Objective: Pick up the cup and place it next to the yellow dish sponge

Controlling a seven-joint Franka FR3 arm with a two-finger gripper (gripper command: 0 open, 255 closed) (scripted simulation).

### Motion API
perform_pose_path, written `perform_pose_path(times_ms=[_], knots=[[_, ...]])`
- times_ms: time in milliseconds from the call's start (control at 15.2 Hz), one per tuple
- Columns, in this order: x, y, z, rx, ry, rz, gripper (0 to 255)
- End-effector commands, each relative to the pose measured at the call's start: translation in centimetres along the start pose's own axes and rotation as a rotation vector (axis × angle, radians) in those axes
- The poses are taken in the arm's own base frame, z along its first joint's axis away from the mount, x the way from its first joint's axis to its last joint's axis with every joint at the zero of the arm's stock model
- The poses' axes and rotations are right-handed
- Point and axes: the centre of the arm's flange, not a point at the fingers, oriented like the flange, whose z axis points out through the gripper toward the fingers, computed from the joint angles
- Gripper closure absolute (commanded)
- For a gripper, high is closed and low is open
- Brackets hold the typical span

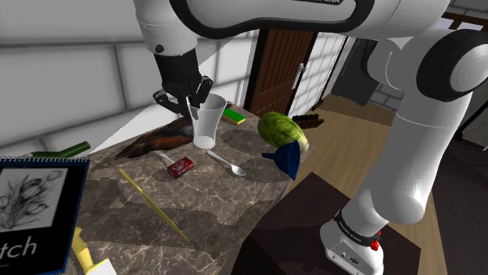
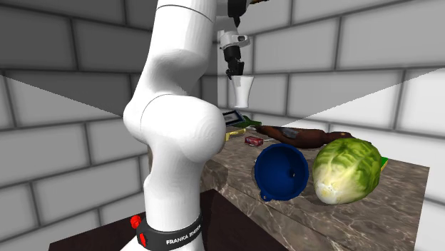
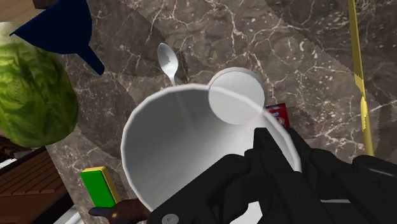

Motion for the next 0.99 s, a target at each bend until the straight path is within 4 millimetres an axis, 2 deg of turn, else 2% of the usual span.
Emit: perform_pose_path(times_ms=[0, 924], knots=[[0.6, 1.3, -0.2, 0.0, 0.0, 0.0, 255], [8.0, 17.5, 4.6, 0.0, 0.0, 0.0, 255]])
